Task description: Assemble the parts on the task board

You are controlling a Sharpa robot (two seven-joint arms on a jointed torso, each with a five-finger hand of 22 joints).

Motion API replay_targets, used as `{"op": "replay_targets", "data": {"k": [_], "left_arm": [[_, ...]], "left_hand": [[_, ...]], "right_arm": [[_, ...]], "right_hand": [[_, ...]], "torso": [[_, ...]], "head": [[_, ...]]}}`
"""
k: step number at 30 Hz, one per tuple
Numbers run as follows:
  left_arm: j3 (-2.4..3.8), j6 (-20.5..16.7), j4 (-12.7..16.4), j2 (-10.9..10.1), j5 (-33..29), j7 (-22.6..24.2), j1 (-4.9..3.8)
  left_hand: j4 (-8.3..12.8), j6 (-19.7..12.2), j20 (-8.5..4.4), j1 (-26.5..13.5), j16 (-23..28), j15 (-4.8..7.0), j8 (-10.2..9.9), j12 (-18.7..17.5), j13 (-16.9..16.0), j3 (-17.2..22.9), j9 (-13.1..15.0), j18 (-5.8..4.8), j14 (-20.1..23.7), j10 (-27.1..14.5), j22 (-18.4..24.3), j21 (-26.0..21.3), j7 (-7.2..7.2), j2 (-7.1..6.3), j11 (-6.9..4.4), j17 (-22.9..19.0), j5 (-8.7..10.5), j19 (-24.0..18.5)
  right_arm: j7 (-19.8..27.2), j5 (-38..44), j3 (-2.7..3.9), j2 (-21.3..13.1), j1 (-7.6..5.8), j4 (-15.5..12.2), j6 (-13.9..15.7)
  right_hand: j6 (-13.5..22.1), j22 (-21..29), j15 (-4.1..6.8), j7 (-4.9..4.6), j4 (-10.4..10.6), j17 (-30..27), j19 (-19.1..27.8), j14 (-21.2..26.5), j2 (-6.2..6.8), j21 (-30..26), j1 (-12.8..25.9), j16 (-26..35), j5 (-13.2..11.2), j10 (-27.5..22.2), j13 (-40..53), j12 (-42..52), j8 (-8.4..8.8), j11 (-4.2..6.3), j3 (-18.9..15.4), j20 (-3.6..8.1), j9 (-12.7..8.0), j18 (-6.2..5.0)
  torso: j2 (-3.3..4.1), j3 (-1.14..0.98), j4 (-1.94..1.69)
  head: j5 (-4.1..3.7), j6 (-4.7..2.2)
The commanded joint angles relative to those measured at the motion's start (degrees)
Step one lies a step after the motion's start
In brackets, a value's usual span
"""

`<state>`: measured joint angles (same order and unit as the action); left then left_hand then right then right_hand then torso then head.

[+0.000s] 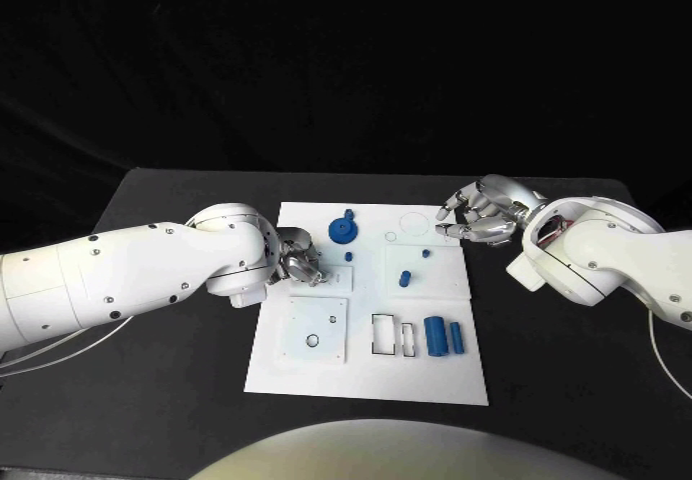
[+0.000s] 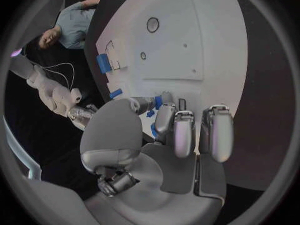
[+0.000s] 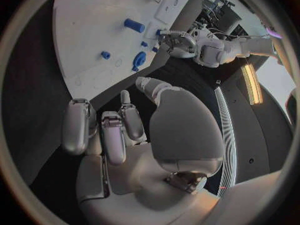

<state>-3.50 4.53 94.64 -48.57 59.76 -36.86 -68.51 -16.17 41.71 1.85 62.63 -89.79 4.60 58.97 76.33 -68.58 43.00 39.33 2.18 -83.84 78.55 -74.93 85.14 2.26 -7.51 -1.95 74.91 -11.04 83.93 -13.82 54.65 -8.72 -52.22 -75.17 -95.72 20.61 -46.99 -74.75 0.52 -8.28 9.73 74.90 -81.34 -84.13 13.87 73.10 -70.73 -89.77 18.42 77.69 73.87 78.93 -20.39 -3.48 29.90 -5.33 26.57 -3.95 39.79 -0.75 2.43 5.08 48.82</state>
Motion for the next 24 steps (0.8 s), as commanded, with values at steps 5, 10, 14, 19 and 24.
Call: {"op": "replay_targets", "data": {"k": [5, 10, 14, 19, 24], "left_arm": [[-0.11, 1.73, -0.41, 0.34, 0.11, -0.87, 0.07], [-0.1, 1.4, -0.55, 0.47, 0.18, -0.87, 0.06], [-0.09, 1.54, -0.66, 0.58, -0.02, -0.87, 0.05], [-0.09, 1.87, -0.86, 0.68, -0.57, -0.89, 0.01], [-0.09, 1.95, -1.05, 0.73, -0.95, -0.91, -0.01]], "left_hand": [[12.19, 0.66, -0.35, 0.13, -0.21, 0.39, -0.25, 0.14, 0.01, 11.84, -0.12, -0.85, -6.16, 0.46, -12.36, -0.15, -0.25, -0.57, 0.0, 15.09, -0.26, 2.8], [12.09, 0.67, -0.34, 0.04, -0.21, 0.38, -0.28, 0.11, 0.04, 11.8, -0.16, -0.85, -6.16, 0.46, -12.37, -0.14, -0.23, -0.45, 0.0, 15.09, -0.13, 2.81], [12.02, 0.66, -0.33, -0.07, -0.21, 0.37, -0.31, 0.06, 0.11, 11.73, -0.21, -0.84, -6.16, 0.44, -12.36, -0.16, -0.22, -0.36, 0.0, 15.09, 0.09, 2.8], [11.23, 0.65, -0.29, -1.46, -0.21, 0.33, -0.52, -0.19, 0.39, 10.87, -0.51, -0.81, -6.16, 0.29, -12.33, -0.31, -0.22, -0.55, 0.02, 15.09, -0.93, 2.72], [9.88, 0.68, -0.27, -3.61, -0.21, 0.37, -0.64, -0.31, 0.54, 9.19, -0.8, -0.81, -6.16, 0.19, -12.35, -0.39, -0.38, -0.95, -0.1, 15.09, -0.86, 2.7]], "right_arm": [[0.08, 0.51, -0.01, 0.06, 0.06, -0.02, -0.71], [0.09, 0.51, -0.01, 0.07, 0.08, 0.0, -0.71], [0.1, 0.51, -0.01, 0.09, 0.12, 0.01, -0.72], [0.09, 0.51, -0.01, 0.06, 0.14, 0.0, -0.72], [0.07, 0.51, -0.01, 0.02, 0.15, 0.0, -0.73]], "right_hand": [[0.02, 0.01, 0.35, 0.4, 0.19, 15.1, 0.29, -5.87, 0.24, -0.35, 0.41, -0.23, 0.35, -0.04, -0.03, 0.12, -0.22, 0.31, 0.15, 0.15, 0.09, -0.57], [0.02, 0.01, 0.35, 0.4, 0.19, 15.1, 0.29, -5.87, 0.24, -0.35, 0.41, -0.23, 0.35, -0.04, -0.03, 0.12, -0.22, 0.31, 0.15, 0.15, 0.09, -0.57], [0.02, 0.01, 0.35, 0.4, 0.19, 15.1, 0.29, -5.87, 0.24, -0.35, 0.41, -0.23, 0.35, -0.04, -0.03, 0.12, -0.22, 0.31, 0.15, 0.15, 0.09, -0.57], [0.02, 0.01, 0.35, 0.4, 0.19, 15.1, 0.29, -5.87, 0.24, -0.35, 0.41, -0.23, 0.35, -0.04, -0.03, 0.12, -0.22, 0.31, 0.15, 0.15, 0.09, -0.57], [0.02, 0.01, 0.35, 0.4, 0.19, 15.1, 0.29, -5.87, 0.24, -0.35, 0.41, -0.23, 0.35, -0.04, -0.03, 0.12, -0.22, 0.31, 0.15, 0.15, 0.09, -0.57]], "torso": [[0.01, -0.02, 0.0], [0.02, -0.02, 0.01], [0.0, -0.04, -0.01], [0.02, -0.06, 0.01], [0.0, -0.04, 0.03]], "head": [[0.01, 0.0], [0.0, 0.05], [-0.05, 0.11], [-0.1, 0.13], [-0.12, 0.15]]}}
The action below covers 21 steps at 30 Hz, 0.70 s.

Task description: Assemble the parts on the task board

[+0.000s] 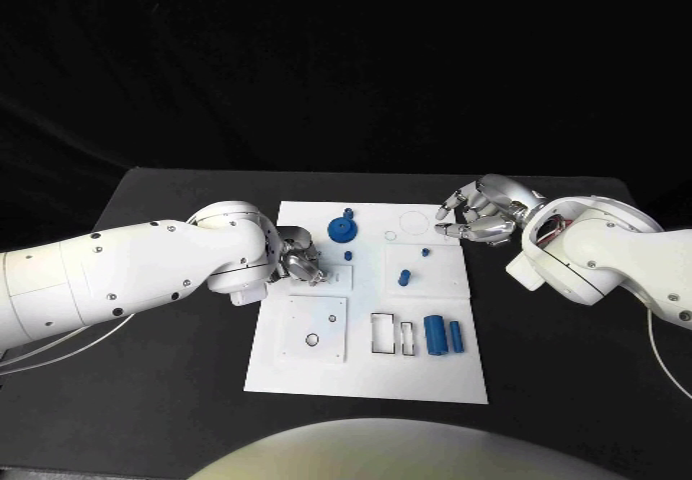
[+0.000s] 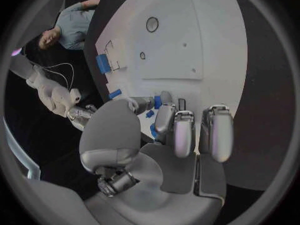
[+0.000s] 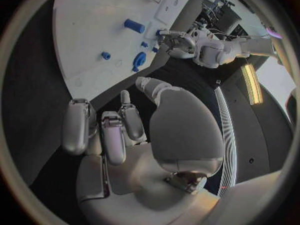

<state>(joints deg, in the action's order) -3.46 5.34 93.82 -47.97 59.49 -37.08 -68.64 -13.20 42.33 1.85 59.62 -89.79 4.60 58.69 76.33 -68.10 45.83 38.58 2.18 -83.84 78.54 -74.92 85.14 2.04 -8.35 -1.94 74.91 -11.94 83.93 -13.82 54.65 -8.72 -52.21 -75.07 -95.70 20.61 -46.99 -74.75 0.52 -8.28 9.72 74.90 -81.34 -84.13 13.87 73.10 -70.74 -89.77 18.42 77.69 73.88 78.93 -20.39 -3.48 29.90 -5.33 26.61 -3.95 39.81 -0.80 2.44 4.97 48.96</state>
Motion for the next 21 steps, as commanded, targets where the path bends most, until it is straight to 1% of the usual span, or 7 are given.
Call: {"op": "replay_targets", "data": {"k": [1, 6, 7, 9, 15, 21], "left_arm": [[-0.13, 1.16, -0.27, 0.14, -0.74, -0.7, 0.11], [-0.13, 1.29, -0.42, 0.16, -0.91, -0.72, 0.09], [-0.13, 1.3, -0.44, 0.17, -0.93, -0.72, 0.09], [-0.13, 1.32, -0.49, 0.18, -0.96, -0.73, 0.09], [-0.13, 1.39, -0.63, 0.21, -1.0, -0.75, 0.08], [-0.13, 1.39, -0.72, 0.23, -1.04, -0.77, 0.08]], "left_hand": [[6.48, 0.07, -0.29, -1.14, -0.21, 0.39, -0.37, -0.32, 0.06, 5.78, -0.12, -0.82, -6.16, 0.18, -12.38, -0.36, -0.22, -0.17, -0.15, 15.09, 0.08, 2.73], [4.94, 0.27, -0.41, -3.22, -0.21, 0.56, -0.4, -0.39, 0.19, 2.47, -0.46, -0.81, -6.16, -0.01, -12.39, -0.5, -0.49, -1.11, -0.34, 15.09, -0.14, 2.7], [4.29, 0.43, -0.44, -3.85, -0.21, 0.6, -0.4, -0.37, 0.17, 1.04, -0.59, -0.8, -6.16, -0.03, -12.38, -0.57, -0.54, -1.41, -0.4, 15.09, -0.33, 2.68], [3.92, 0.5, -0.5, -4.12, -0.21, 0.62, -0.44, -0.43, 0.26, -0.02, -0.7, -0.79, -6.16, -0.12, -12.39, -0.58, -0.55, -1.64, -0.41, 15.09, -0.5, 2.68], [2.9, 0.65, -0.56, -4.57, -0.21, 0.66, -0.54, -0.45, 0.29, -2.34, -0.97, -0.78, -6.16, -0.21, -12.39, -0.69, -0.55, -1.91, -0.45, 15.09, -1.11, 2.66], [1.95, 0.77, -0.57, -4.9, -0.21, 0.65, -0.6, -0.42, 0.26, -3.86, -1.15, -0.78, -6.16, -0.23, -12.41, -0.71, -0.52, -1.92, -0.43, 15.09, -0.96, 2.68]], "right_arm": [[0.07, 0.5, -0.01, 0.0, 0.05, -0.03, -0.72], [0.08, 0.5, -0.01, -0.02, 0.05, -0.03, -0.69], [0.08, 0.5, -0.01, -0.02, 0.05, -0.03, -0.69], [0.09, 0.5, -0.01, -0.03, 0.05, -0.03, -0.69], [0.1, 0.5, -0.01, -0.03, 0.05, -0.03, -0.69], [0.12, 0.49, -0.01, -0.05, 0.05, -0.03, -0.66]], "right_hand": [[0.02, 0.01, 0.36, 0.4, 0.2, 15.1, 0.29, -5.87, 0.24, -0.35, 0.41, -0.23, 0.35, -0.04, -0.04, 0.12, -0.22, 0.31, 0.15, 0.15, 0.05, -0.57], [0.02, 0.01, 0.36, 0.4, 0.2, 15.1, 0.29, -5.87, 0.24, -0.35, 0.41, -0.23, 0.35, -0.04, -0.04, 0.12, -0.22, 0.31, 0.15, 0.15, 0.05, -0.57], [0.02, 0.01, 0.36, 0.4, 0.2, 15.1, 0.29, -5.87, 0.24, -0.35, 0.41, -0.23, 0.35, -0.04, -0.04, 0.12, -0.22, 0.31, 0.15, 0.15, 0.05, -0.57], [0.02, 0.01, 0.36, 0.4, 0.2, 15.1, 0.29, -5.87, 0.24, -0.35, 0.41, -0.23, 0.35, -0.04, -0.04, 0.12, -0.22, 0.31, 0.15, 0.15, 0.05, -0.57], [0.02, 0.01, 0.36, 0.4, 0.2, 15.1, 0.29, -5.87, 0.24, -0.35, 0.41, -0.23, 0.35, -0.04, -0.04, 0.12, -0.22, 0.31, 0.15, 0.15, 0.05, -0.57], [0.15, 0.07, 0.37, 0.38, 0.24, 15.1, 0.32, -5.87, 0.37, -0.49, 0.43, -0.23, 0.49, -0.12, -0.14, 0.07, -0.32, 0.31, 0.29, 0.18, 0.13, -0.59]], "torso": [[-0.03, 0.0, 0.02], [-0.03, 0.01, -0.02], [-0.05, 0.02, -0.02], [-0.05, 0.04, -0.03], [-0.05, 0.05, -0.02], [-0.03, 0.05, -0.05]], "head": [[0.0, 0.0], [-0.04, -0.02], [-0.05, 0.0], [-0.06, 0.0], [-0.06, -0.05], [-0.06, -0.04]]}}
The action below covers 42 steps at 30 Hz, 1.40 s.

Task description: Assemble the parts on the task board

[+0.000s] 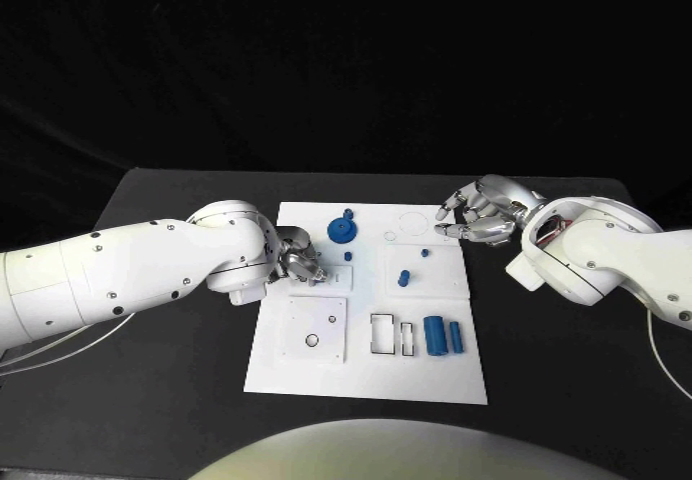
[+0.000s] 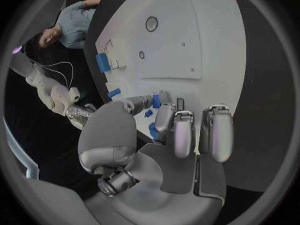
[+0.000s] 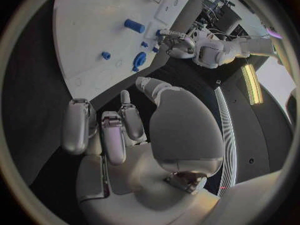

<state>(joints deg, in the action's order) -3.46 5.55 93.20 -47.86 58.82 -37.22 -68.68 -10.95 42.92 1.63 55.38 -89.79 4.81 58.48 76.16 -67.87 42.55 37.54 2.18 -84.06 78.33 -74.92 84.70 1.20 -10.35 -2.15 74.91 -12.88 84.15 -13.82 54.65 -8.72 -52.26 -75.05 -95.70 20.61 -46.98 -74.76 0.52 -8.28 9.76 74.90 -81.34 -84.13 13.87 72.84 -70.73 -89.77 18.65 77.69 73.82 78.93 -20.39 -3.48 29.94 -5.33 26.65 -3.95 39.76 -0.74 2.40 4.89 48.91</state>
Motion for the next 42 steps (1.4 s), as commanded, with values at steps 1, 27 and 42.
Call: {"op": "replay_targets", "data": {"k": [1, 27, 42], "left_arm": [[-0.13, 1.18, -0.11, 0.11, -0.38, -0.63, 0.13], [-0.05, 1.34, -0.32, 0.14, -1.52, -0.62, 0.1], [0.23, 1.39, -0.03, 0.0, -3.52, -0.63, 0.03]], "left_hand": [[-0.6, 0.2, -0.35, -0.77, -0.21, 0.44, -0.41, -0.23, -0.02, -1.01, -0.16, -0.78, -5.94, 0.0, -12.41, -0.29, 0.34, 0.04, -0.21, 15.09, -0.01, 2.45], [-2.75, 0.32, -0.38, -0.42, -0.21, 0.46, -0.44, -0.22, -0.01, -4.06, -0.54, -0.77, -5.94, -0.06, -12.46, -0.43, 0.31, 0.5, -0.25, 15.09, -2.77, 2.46], [4.53, -1.5, -0.3, 7.5, -0.21, 0.31, 0.37, -0.63, 0.42, 9.38, -0.38, -0.73, -5.94, -0.35, -12.6, -0.74, 0.77, 3.38, -0.01, 15.09, 1.84, 2.43]], "right_arm": [[0.12, 0.48, -0.01, 0.0, 0.04, -0.03, -0.66], [0.08, 0.47, -0.01, 0.09, 0.1, 0.12, -0.76], [-0.26, 0.55, -0.01, 0.26, 0.26, 0.29, -0.89]], "right_hand": [[0.15, 0.07, 0.37, 0.38, 0.2, 15.1, 0.32, -5.87, 0.37, -0.23, 0.43, -0.23, 0.26, -0.12, -0.08, 0.06, -0.32, 0.31, 0.25, 0.18, 0.09, -0.59], [0.15, 0.07, 0.37, 0.38, 0.2, 15.1, 0.32, -5.87, 0.37, -0.23, 0.43, -0.23, 0.26, -0.12, -0.08, 0.06, -0.32, 0.31, 0.25, 0.18, 0.09, -0.59], [0.24, 0.08, 0.39, 0.41, 0.11, 15.1, 0.32, -5.87, 0.34, -0.33, 0.22, -0.23, 0.67, -0.15, -0.14, 0.04, -0.43, 0.33, 0.57, 0.2, 0.18, -0.6]], "torso": [[0.01, -0.01, -0.01], [0.01, 0.01, 0.01], [-0.05, 0.0, -0.1]], "head": [[0.01, 0.01], [-0.03, -0.04], [-0.3, -0.03]]}}
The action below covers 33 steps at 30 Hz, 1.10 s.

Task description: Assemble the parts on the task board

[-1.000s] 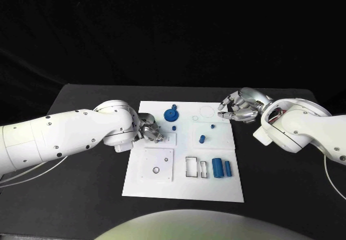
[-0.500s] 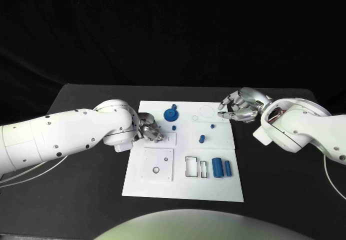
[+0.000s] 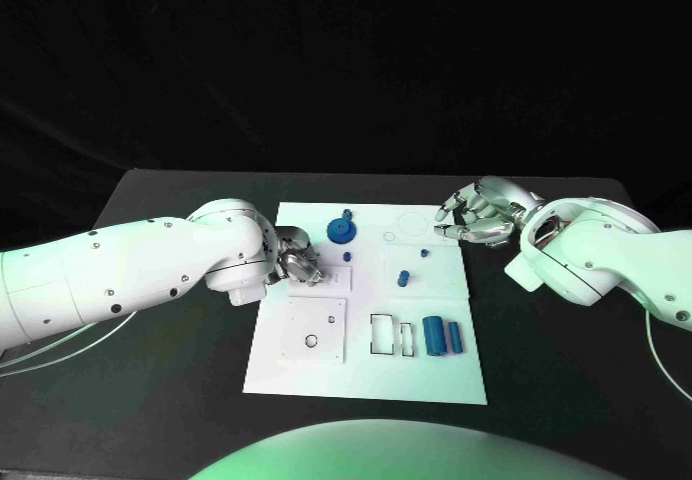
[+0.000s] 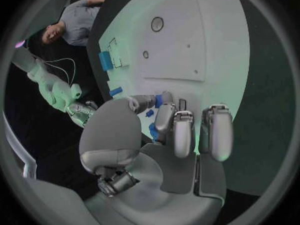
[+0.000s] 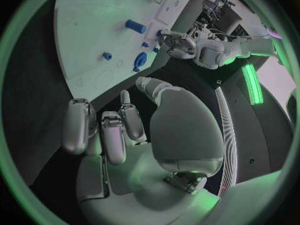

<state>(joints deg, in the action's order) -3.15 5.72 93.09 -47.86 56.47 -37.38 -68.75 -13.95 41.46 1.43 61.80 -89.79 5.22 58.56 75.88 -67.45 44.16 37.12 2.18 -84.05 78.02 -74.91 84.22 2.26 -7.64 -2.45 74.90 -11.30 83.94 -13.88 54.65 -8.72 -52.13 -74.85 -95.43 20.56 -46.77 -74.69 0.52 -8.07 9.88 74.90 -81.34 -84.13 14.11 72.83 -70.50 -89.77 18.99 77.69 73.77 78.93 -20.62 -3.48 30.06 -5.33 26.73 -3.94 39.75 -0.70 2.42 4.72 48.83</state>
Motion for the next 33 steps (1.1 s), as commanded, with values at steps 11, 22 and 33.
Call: {"op": "replay_targets", "data": {"k": [11, 22, 33], "left_arm": [[0.28, 2.47, 0.18, -0.21, -2.13, -0.59, -0.99], [0.35, 6.67, -1.17, -0.06, -5.75, -1.08, -3.21], [0.34, 13.62, -4.96, 2.32, -11.97, -1.78, -5.38]], "left_hand": [[7.98, 0.06, -0.05, 1.09, -0.21, -0.13, 0.48, -0.3, -0.04, 8.47, 0.11, -0.71, -5.95, 0.03, -12.61, -0.3, -0.29, 0.56, 0.33, 15.1, 0.65, 2.63], [8.33, 0.1, -0.03, 1.13, -0.21, -0.15, 0.54, -0.54, 0.31, 8.83, 0.12, -0.5, -5.95, -0.15, -12.28, -1.16, -0.31, 0.54, 0.36, 15.1, 0.77, 2.15], [9.33, 0.3, 0.03, 1.28, -0.21, -0.23, 0.38, -0.52, 0.25, 9.24, 0.0, -0.39, -5.95, -0.03, -12.13, -1.64, -0.27, 0.63, 0.45, 15.1, 1.14, 1.89]], "right_arm": [[-0.36, 0.57, -0.02, 0.31, 0.1, 0.14, -0.88], [-0.43, 0.57, -0.02, 0.24, 0.1, 0.18, -0.89], [-0.42, 0.57, -0.03, 0.41, 0.11, 0.34, -0.92]], "right_hand": [[0.05, 0.03, 0.4, 0.2, -0.1, 15.1, 0.32, -5.87, 0.09, -0.34, -0.16, -0.23, 0.6, -0.12, -0.05, 0.07, -0.24, 0.35, 0.62, 0.21, 0.13, -0.61], [0.05, 0.0, 0.4, 0.19, -0.12, 15.1, 0.31, -5.87, 0.1, -0.32, -0.17, -0.23, 0.69, -0.16, -0.11, 0.03, -0.26, 0.35, 0.65, 0.22, 0.14, -0.6], [0.06, 0.0, 0.4, 0.19, -0.13, 15.1, 0.31, -5.87, 0.12, -0.33, -0.19, -0.23, 0.84, -0.14, -0.07, 0.06, -0.28, 0.34, 0.7, 0.22, 0.15, -0.6]], "torso": [[-0.03, -0.09, -0.03], [-0.06, -0.14, -0.04], [-0.06, -0.13, -0.01]], "head": [[0.18, -0.09], [0.29, -0.38], [0.25, -0.48]]}}
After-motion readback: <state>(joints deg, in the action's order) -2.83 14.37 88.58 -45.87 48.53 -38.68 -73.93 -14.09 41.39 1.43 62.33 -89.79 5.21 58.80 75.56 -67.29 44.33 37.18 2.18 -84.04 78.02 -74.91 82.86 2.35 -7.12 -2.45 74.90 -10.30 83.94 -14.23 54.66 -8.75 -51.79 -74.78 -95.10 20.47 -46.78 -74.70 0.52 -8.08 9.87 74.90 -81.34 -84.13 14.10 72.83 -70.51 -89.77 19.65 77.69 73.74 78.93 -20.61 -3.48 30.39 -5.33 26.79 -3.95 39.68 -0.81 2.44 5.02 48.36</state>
